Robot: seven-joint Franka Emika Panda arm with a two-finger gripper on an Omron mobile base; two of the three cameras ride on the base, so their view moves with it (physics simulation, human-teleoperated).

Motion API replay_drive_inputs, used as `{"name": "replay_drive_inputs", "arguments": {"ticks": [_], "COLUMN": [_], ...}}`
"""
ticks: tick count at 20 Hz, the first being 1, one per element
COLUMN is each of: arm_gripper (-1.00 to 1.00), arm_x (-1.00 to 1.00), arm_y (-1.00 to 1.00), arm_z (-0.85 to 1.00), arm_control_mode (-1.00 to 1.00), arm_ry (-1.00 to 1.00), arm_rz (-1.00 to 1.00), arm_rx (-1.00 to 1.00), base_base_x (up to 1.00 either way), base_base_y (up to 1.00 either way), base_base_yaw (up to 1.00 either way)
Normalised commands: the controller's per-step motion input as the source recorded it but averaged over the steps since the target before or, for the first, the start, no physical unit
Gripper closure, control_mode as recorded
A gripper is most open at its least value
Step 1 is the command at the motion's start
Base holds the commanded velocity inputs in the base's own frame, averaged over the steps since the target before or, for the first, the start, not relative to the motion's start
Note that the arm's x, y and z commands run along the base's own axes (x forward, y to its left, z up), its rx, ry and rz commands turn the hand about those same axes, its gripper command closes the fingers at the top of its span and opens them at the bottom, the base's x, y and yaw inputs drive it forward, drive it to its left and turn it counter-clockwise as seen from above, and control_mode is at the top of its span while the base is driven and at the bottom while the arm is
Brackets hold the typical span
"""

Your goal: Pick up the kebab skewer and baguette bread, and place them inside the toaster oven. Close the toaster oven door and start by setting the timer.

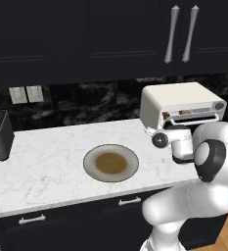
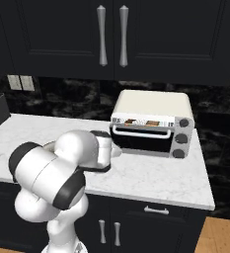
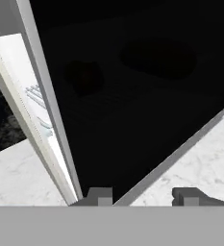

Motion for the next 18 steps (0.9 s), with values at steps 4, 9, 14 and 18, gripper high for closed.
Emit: {"name": "replay_drive_inputs", "arguments": {"ticks": [4,9,14,18], "arm_gripper": [-1.0,-1.0,-1.0,-1.0], "arm_x": [0.42,0.34,0.38,0.37], "arm_y": [-0.14,-0.1,-0.12,-0.12], "arm_z": [0.09,0.01,0.02,0.01], "arm_control_mode": [-1.0,-1.0,-1.0,-1.0], "arm_ry": [-0.22,-0.21,-0.13,-0.03], "arm_rz": [0.05,0.1,0.18,0.22], "arm_rx": [-0.02,-0.02,0.0,0.0], "base_base_x": [0.0,0.0,0.0,0.0], "base_base_y": [0.0,0.0,0.0,0.0], "base_base_yaw": [0.0,0.0,0.0,0.0]}}
